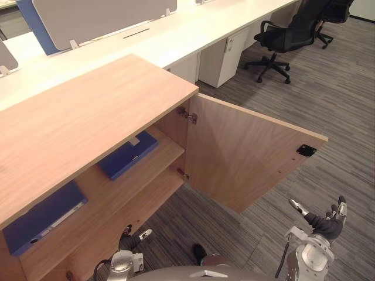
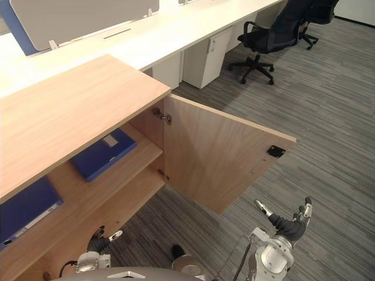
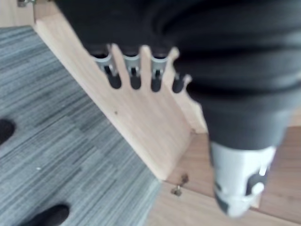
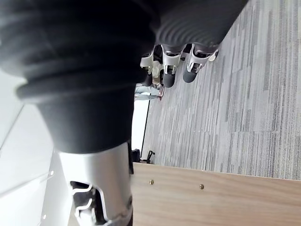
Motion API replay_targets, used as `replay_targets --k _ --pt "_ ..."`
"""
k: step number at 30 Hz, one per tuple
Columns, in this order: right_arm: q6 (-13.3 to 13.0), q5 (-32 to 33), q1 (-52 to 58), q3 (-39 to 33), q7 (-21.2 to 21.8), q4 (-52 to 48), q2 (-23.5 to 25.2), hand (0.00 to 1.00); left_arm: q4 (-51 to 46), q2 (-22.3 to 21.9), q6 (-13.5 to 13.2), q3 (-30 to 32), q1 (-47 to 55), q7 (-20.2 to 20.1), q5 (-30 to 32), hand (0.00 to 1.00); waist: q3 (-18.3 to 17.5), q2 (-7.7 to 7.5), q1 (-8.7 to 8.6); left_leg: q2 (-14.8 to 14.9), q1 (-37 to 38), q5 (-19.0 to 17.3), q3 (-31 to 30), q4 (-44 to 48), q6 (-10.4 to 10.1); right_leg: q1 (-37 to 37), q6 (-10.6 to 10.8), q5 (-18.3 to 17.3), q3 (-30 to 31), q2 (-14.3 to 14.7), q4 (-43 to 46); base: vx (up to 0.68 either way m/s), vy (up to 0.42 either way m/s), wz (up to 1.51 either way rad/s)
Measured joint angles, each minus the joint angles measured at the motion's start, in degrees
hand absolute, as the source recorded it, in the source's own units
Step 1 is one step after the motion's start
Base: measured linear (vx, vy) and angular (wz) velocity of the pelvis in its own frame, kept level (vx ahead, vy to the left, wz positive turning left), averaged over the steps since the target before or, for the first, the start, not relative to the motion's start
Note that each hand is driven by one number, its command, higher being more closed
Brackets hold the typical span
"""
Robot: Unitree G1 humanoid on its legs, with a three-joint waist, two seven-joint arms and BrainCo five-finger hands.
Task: Walk over to the cabinet, pick up the folder, carry it to the office cabinet, place the folder inside the office cabinet, then close the office cabinet door
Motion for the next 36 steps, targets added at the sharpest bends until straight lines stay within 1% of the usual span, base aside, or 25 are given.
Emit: replay_targets --k 3,4,6,7,8,9,11,13,14,16,18,21,22,25,26,30,32,36 --pt "0.0 2.4 -1.5 -0.9 0.1 4.7 -2.5 0.00 0.0 0.1 0.0 0.0 0.0 -0.1 -0.4 0.00 0.3 0.22 0.65 0.3 -0.3 0.0 -0.5 -0.1 0.0 0.0 0.1 0.1 -1.3 0.0 -0.1 0.03 -0.029 0.09" --pt "0.0 3.6 -2.4 -1.0 0.2 6.7 -4.0 0.00 0.0 0.3 0.0 0.0 0.0 -0.2 -0.4 0.00 0.3 0.43 0.88 0.3 -0.6 0.0 -0.9 -0.1 0.0 -0.2 0.1 0.1 -1.6 -0.1 -0.2 0.04 -0.020 0.16" --pt "0.0 4.2 -4.6 -1.7 0.8 10.4 -6.5 0.00 0.2 0.6 0.0 -0.5 0.2 -0.3 -0.4 0.00 0.3 0.72 0.71 0.2 -1.6 0.1 -2.1 -0.1 0.1 -0.3 0.3 0.2 -2.8 -0.6 -0.3 0.04 -0.013 0.25" --pt "0.1 4.3 -5.8 -2.1 1.0 12.8 -7.9 0.00 0.2 0.7 -0.1 -0.9 0.1 -0.4 -0.4 0.00 0.3 0.89 0.89 0.0 -1.9 0.1 -2.6 -0.2 0.1 -0.4 0.4 0.2 -3.2 -0.8 -0.4 0.04 -0.010 0.32" --pt "0.1 4.9 -7.6 -2.4 1.6 16.2 -10.1 0.00 0.2 0.9 -0.1 -1.2 0.1 -0.8 -0.4 0.00 0.5 1.20 0.89 -0.1 -2.0 0.3 -3.5 -0.5 0.1 0.0 0.4 0.3 -4.6 -1.1 -0.6 0.03 -0.006 0.29" --pt "0.2 5.7 -9.1 -2.4 2.0 19.1 -12.3 0.00 0.5 1.4 -0.1 -1.6 0.1 -1.5 -0.4 0.00 0.4 1.50 0.96 -0.5 -1.9 0.6 -4.0 -1.3 0.2 0.1 0.4 0.3 -5.5 -1.3 -0.7 0.02 -0.010 0.28" --pt "0.3 6.1 -11.1 -2.5 3.3 22.9 -15.3 0.00 0.7 2.5 -0.1 -2.2 0.1 -1.7 -0.4 0.00 0.6 2.02 0.92 -1.3 -2.0 1.4 -5.6 -2.5 0.3 0.6 0.4 0.3 -7.0 -2.0 -1.2 0.01 -0.007 0.33" --pt "0.4 6.7 -13.0 -3.9 4.2 27.0 -17.6 0.00 1.0 3.9 -0.2 -3.3 0.2 -1.8 -0.4 0.00 0.6 2.46 1.07 -2.0 -2.0 2.3 -7.1 -3.9 0.5 1.1 0.5 0.3 -8.3 -2.6 -1.8 -0.01 0.000 0.38" --pt "0.4 7.1 -13.6 -4.4 4.3 27.9 -18.0 0.00 1.3 4.2 -0.3 -3.3 0.2 -1.8 -0.4 0.00 0.6 2.57 1.05 -2.1 -2.1 2.3 -7.6 -4.0 0.5 1.2 0.5 0.4 -8.7 -2.7 -2.0 -0.04 -0.011 0.36" --pt "0.4 8.0 -15.4 -4.7 4.4 31.4 -20.4 0.00 2.1 5.0 -0.4 -3.7 0.5 -1.8 -0.4 0.00 0.8 2.88 1.03 -2.7 -3.0 2.6 -8.9 -4.1 0.8 1.3 0.8 0.8 -9.6 -3.1 -2.9 -0.05 -0.020 0.26" --pt "0.4 8.6 -16.4 -4.9 4.4 32.5 -21.8 0.00 3.1 5.3 -0.5 -4.4 0.5 -1.9 -0.4 0.00 1.1 3.32 0.98 -3.1 -3.4 2.7 -9.4 -4.2 1.0 1.3 1.0 1.2 -9.8 -3.6 -3.5 -0.06 0.004 0.12" --pt "0.5 9.4 -17.7 -7.0 4.6 35.6 -24.3 0.00 3.5 6.0 -0.5 -5.5 1.0 -2.3 -0.5 0.00 1.2 3.70 0.95 -4.1 -4.1 3.1 -10.4 -4.7 1.6 1.4 1.3 2.0 -10.7 -4.6 -4.7 -0.08 0.008 0.15" --pt "0.6 9.4 -17.7 -7.4 5.2 36.6 -25.4 0.00 3.7 6.2 -0.5 -5.6 1.1 -2.5 -0.5 0.00 1.2 3.73 0.97 -4.6 -4.2 3.5 -10.9 -5.3 1.9 1.4 1.5 2.2 -10.9 -4.9 -5.0 -0.08 0.003 0.14" --pt "0.6 9.4 -18.1 -7.4 5.4 37.3 -27.0 0.00 4.0 6.5 -0.5 -5.7 1.4 -2.6 -0.5 0.00 1.3 3.67 0.90 -5.2 -4.2 3.9 -11.3 -6.1 2.0 1.4 1.6 2.7 -11.0 -5.3 -5.6 -0.09 -0.005 0.04" --pt "0.6 10.4 -19.0 -7.4 5.6 38.6 -28.2 0.00 5.1 6.8 -0.6 -6.3 1.5 -2.7 -0.4 0.00 1.3 3.68 0.78 -5.5 -4.3 3.9 -11.5 -6.1 2.0 1.4 1.8 2.9 -11.0 -5.6 -6.0 -0.08 -0.016 -0.01" --pt "0.6 10.9 -20.0 -7.4 6.0 40.9 -30.1 0.00 5.2 7.4 -0.7 -7.6 1.7 -2.7 -0.4 0.00 1.3 3.63 0.72 -6.2 -5.1 4.2 -12.9 -6.3 2.4 1.4 2.0 3.9 -11.3 -6.2 -7.5 -0.08 -0.021 0.04" --pt "0.7 11.0 -21.0 -6.9 7.5 42.7 -31.7 0.00 5.2 8.3 -0.9 -8.5 1.7 -2.9 -0.4 0.00 1.3 3.68 0.71 -6.5 -5.1 4.3 -13.2 -6.4 2.5 1.5 2.1 4.2 -11.4 -6.4 -7.9 -0.08 -0.035 0.00" --pt "1.0 11.0 -22.3 -3.0 9.5 43.9 -35.6 0.00 5.2 9.3 -1.4 -10.1 1.7 -4.0 -0.4 0.00 1.3 3.71 0.48 -7.3 -5.4 4.8 -15.0 -7.3 3.2 1.6 2.4 5.1 -11.6 -7.0 -9.2 -0.06 -0.026 0.04"
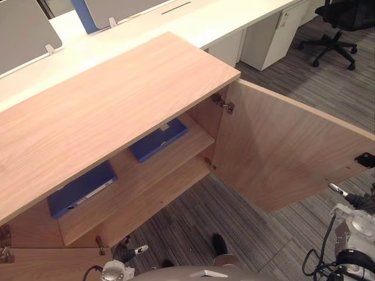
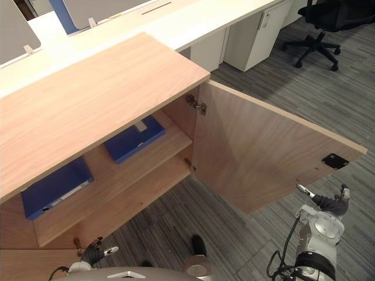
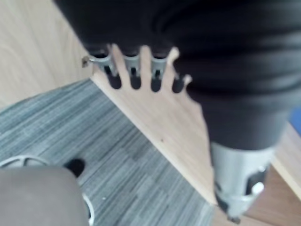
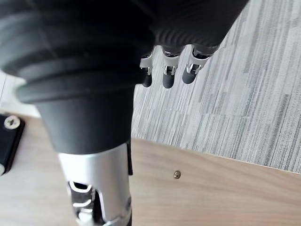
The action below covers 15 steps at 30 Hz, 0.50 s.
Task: Walk over to the cabinet, pick up the folder, carry it to the office cabinet, place the folder inside the office cabinet, then close the office cabinet door
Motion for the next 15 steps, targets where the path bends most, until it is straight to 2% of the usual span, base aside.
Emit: replay_targets --k 6,11,15 --pt "0.1 0.0 -4.0 6.6 3.0 3.2 -3.9 0.00 -0.1 1.2 -0.6 -1.6 0.0 -0.4 0.0 0.00 1.0 0.10 -0.43 -0.6 -0.6 0.1 -1.0 0.1 0.1 0.1 0.3 0.5 -0.7 -0.7 -0.6 -0.06 -0.029 0.06" --pt "0.2 -0.1 -5.6 10.1 3.1 3.9 -6.0 0.00 -0.3 1.4 -0.8 -2.1 0.4 -0.4 0.0 0.00 2.4 0.36 -1.10 -0.6 -0.8 0.1 -1.3 0.1 0.2 0.1 0.3 0.8 -0.7 -0.7 -1.1 -0.05 -0.048 -0.02" --pt "0.2 -0.1 -5.6 11.1 3.1 4.1 -6.6 0.00 -0.6 1.4 -1.3 -2.4 0.4 -0.4 0.0 0.00 2.6 0.48 -1.27 -0.8 -0.8 0.1 -4.2 0.0 0.2 0.0 0.4 0.9 -1.0 -0.7 -1.1 -0.04 -0.056 0.00"
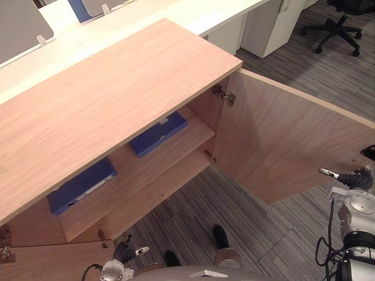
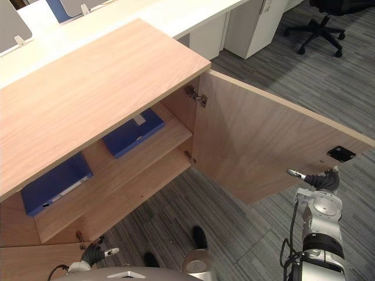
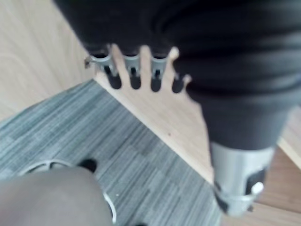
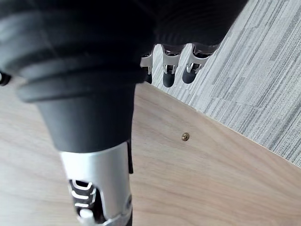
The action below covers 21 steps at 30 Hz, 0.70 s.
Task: Walk over to the cabinet, pick up the folder, carry it to the office cabinet, place the folder inside the office cabinet, then close the office cabinet door
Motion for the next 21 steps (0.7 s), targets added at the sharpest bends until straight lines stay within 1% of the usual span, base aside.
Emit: replay_targets --k 7,11,16,20,21 --pt "0.0 -0.1 0.6 0.4 -0.6 -0.3 0.2 0.00 0.0 0.0 0.0 -0.3 0.0 0.0 0.1 0.00 0.1 -0.09 -0.27 -0.2 0.0 0.9 -1.0 -0.8 0.4 0.2 -0.2 0.3 -1.6 -0.2 0.0 -0.07 -0.050 0.06" --pt "0.0 -0.6 3.8 0.2 -0.7 -3.8 1.1 0.00 -0.1 0.0 0.0 -0.3 0.0 0.0 0.2 0.00 0.1 -0.20 -0.36 0.0 0.0 1.1 -1.5 -0.8 0.3 0.4 -0.2 0.3 -2.2 -0.1 -0.1 -0.07 -0.059 0.06" --pt "-0.1 -2.9 8.6 -1.2 -1.0 -12.6 7.0 0.00 -0.9 0.0 0.1 -0.3 -0.1 0.0 0.4 0.00 0.3 -0.82 -1.52 0.4 0.4 1.1 -1.4 -0.8 0.3 0.7 -0.2 0.3 -2.2 0.2 -0.4 -0.06 -0.059 -0.02" --pt "-0.1 -5.1 14.1 -1.1 -1.2 -19.4 12.1 0.00 -2.3 0.4 0.1 -0.3 -0.7 0.0 1.3 0.00 0.1 -1.72 -1.66 0.6 0.7 1.1 -1.1 -0.8 0.3 0.8 -0.4 0.5 -1.7 0.6 -0.3 -0.04 -0.047 -0.07" --pt "-0.1 -5.3 15.7 -0.6 -1.2 -21.5 14.1 0.00 -2.3 0.7 0.1 -0.3 -0.8 0.1 1.3 0.00 -0.1 -2.07 -1.64 0.7 0.9 1.1 -0.8 -0.8 0.2 0.8 -0.6 0.5 -1.3 0.8 -0.3 -0.07 -0.066 -0.17"
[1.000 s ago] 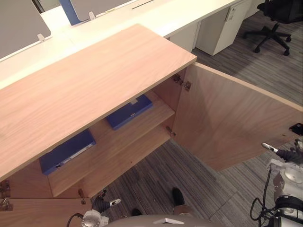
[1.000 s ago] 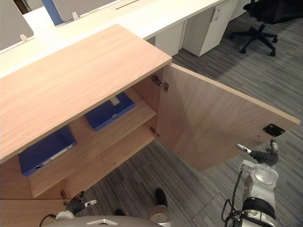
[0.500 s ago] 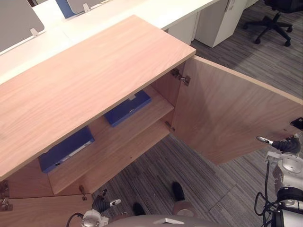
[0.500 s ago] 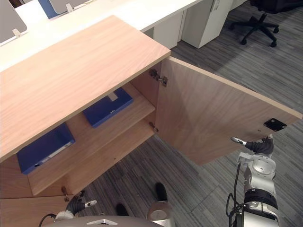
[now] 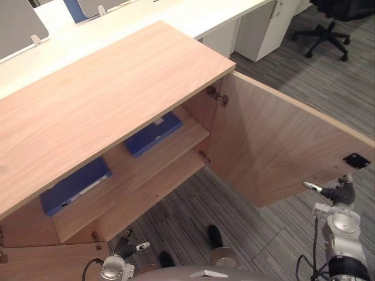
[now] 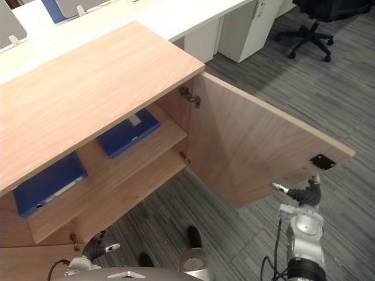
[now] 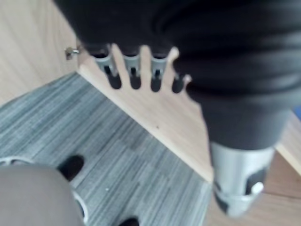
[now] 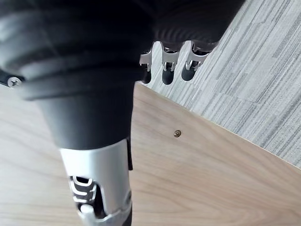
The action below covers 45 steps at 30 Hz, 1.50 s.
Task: Walk over to the cabinet, pick up the folder, carry it to the office cabinet, place the folder inside the office cabinet, then close the office cabinet door
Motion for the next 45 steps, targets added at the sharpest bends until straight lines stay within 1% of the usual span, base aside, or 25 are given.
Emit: replay_targets --k 1,2,4,6,8,13,16,21,25,28,31,33,34,39,41,43,45 --pt "0.0 -0.6 1.7 0.6 0.0 -2.0 2.0 0.00 0.0 0.2 0.0 0.0 -0.1 0.0 0.0 0.00 -0.2 -0.37 -0.08 0.1 0.2 0.0 0.1 0.0 0.0 0.1 -0.1 0.0 0.2 0.2 -0.1 -0.08 -0.069 -0.14" --pt "-0.1 -1.5 2.6 0.9 0.0 -2.9 2.9 0.00 0.0 0.2 0.0 0.0 -0.2 0.0 0.0 0.00 -0.2 -0.62 -0.15 0.2 0.2 0.0 0.1 0.0 0.0 0.1 -0.1 0.1 0.2 0.2 -0.1 -0.09 -0.072 -0.07" --pt "-0.1 -3.3 5.6 1.9 0.0 -5.9 6.2 0.00 0.1 0.2 0.3 0.0 -0.5 0.0 0.8 0.00 -0.5 -1.64 -0.36 0.3 0.3 0.1 0.1 0.0 -0.2 0.1 -0.2 0.1 0.2 0.2 -0.1 -0.08 -0.059 -0.02" --pt "-0.4 -4.3 6.8 2.2 0.1 -6.7 8.0 0.00 0.1 0.2 0.5 0.0 -0.5 0.0 1.1 0.00 -0.9 -2.07 -0.34 0.4 0.4 0.1 0.3 0.1 -0.2 0.2 -0.2 0.2 0.3 0.2 -0.1 -0.06 -0.042 -0.03" --pt "-0.9 -4.4 7.7 3.0 0.1 -7.0 9.6 0.00 0.2 0.3 0.6 0.0 -0.5 0.0 1.2 0.00 -1.4 -2.42 -0.28 0.3 0.4 0.1 0.6 0.1 -0.2 0.1 -0.4 0.3 0.5 0.2 -0.1 -0.07 -0.047 -0.06" --pt "-1.2 -7.4 12.1 4.9 0.3 -11.2 12.7 0.00 0.7 0.3 1.1 0.0 -0.8 0.2 2.2 0.00 -1.9 -2.51 -0.16 0.5 0.5 0.2 0.8 0.3 -0.4 0.1 -0.6 0.6 0.7 0.3 -0.1 -0.06 -0.050 -0.03" --pt "-1.9 -8.8 14.1 7.4 0.4 -11.3 13.8 0.00 1.3 0.3 1.2 0.0 -1.0 0.3 2.2 0.00 -2.1 -2.78 -0.11 0.6 1.1 0.3 1.1 0.3 -0.6 0.5 -0.8 0.8 1.0 0.6 -0.1 -0.06 -0.057 -0.04" --pt "-2.0 -9.8 17.7 12.1 0.8 -12.4 15.7 0.00 2.9 0.2 1.6 0.0 -1.5 0.5 2.3 0.00 -2.7 -3.14 0.29 1.1 1.7 0.1 1.5 0.3 -1.3 0.8 -1.9 0.5 1.5 1.1 -0.1 -0.07 -0.065 -0.07" --pt "-1.9 -11.3 20.4 16.4 3.3 -12.2 15.9 0.00 3.2 -0.1 1.6 0.0 -1.7 0.5 2.7 0.00 -3.1 -3.63 0.48 1.4 1.8 0.2 1.6 0.3 -1.5 0.8 -2.4 0.7 1.5 1.4 -0.1 -0.06 -0.058 -0.04" --pt "-1.9 -14.9 21.1 20.5 5.4 -10.2 16.0 0.00 3.5 -0.1 1.6 -0.6 -2.1 0.5 4.2 0.00 -3.4 -4.01 1.04 1.6 2.2 0.3 2.0 0.2 -1.8 1.0 -2.8 0.7 1.6 1.8 -0.1 -0.04 -0.049 -0.06" --pt "-1.9 -18.2 21.5 23.2 5.7 -8.8 15.9 0.00 3.7 -0.1 1.6 -0.7 -2.1 0.5 4.6 0.00 -3.7 -4.25 1.27 1.8 2.3 0.3 2.2 0.2 -1.8 1.0 -3.0 0.7 1.7 1.9 0.0 -0.03 -0.042 -0.03" --pt "-1.9 -20.4 21.4 24.5 6.2 -7.8 16.0 0.00 4.9 -0.1 1.7 -1.0 -2.2 0.5 4.6 0.00 -4.1 -4.23 1.77 1.8 2.3 0.3 2.2 0.3 -1.8 1.0 -3.0 0.7 1.7 2.0 0.1 -0.02 -0.034 -0.01" --pt "-1.9 -21.9 21.5 24.6 6.3 -7.5 16.1 0.00 4.9 -0.1 1.7 -1.1 -2.6 0.5 4.6 0.00 -4.4 -4.28 1.84 1.8 2.3 0.3 2.3 0.3 -1.9 1.0 -3.0 0.7 1.7 2.0 0.2 0.00 0.000 0.00" --pt "-1.9 -24.7 19.2 23.1 6.0 -6.1 16.1 0.00 5.1 0.0 1.7 -1.2 -2.6 0.5 4.6 0.00 -4.6 -4.72 1.99 1.8 2.4 0.2 2.4 0.4 -2.0 1.2 -3.0 0.7 1.8 2.0 0.3 -0.02 -0.017 0.00" --pt "-1.9 -25.3 18.5 20.8 5.1 -5.7 15.9 0.00 5.1 0.1 1.7 -1.2 -2.6 0.5 4.6 0.00 -4.6 -4.82 2.09 1.8 2.4 0.1 2.4 0.5 -2.1 1.2 -2.9 0.7 1.8 2.0 0.3 0.00 0.000 0.00" --pt "-1.7 -26.8 16.9 16.5 3.9 -3.1 15.6 0.00 5.1 0.3 1.6 -1.2 -2.6 0.5 4.6 0.00 -4.5 -5.00 2.10 1.8 2.5 0.0 2.4 0.6 -2.2 1.3 -3.0 0.5 1.8 2.0 0.5 -0.02 -0.015 0.00" --pt "-1.1 -26.9 16.0 12.9 2.5 -0.8 14.3 0.00 5.1 0.8 1.6 -1.2 -2.4 0.5 4.6 0.00 -4.4 -5.14 2.21 1.9 2.8 -0.2 2.3 0.8 -2.2 1.5 -2.9 0.2 1.7 2.0 0.8 -0.02 -0.014 0.01"
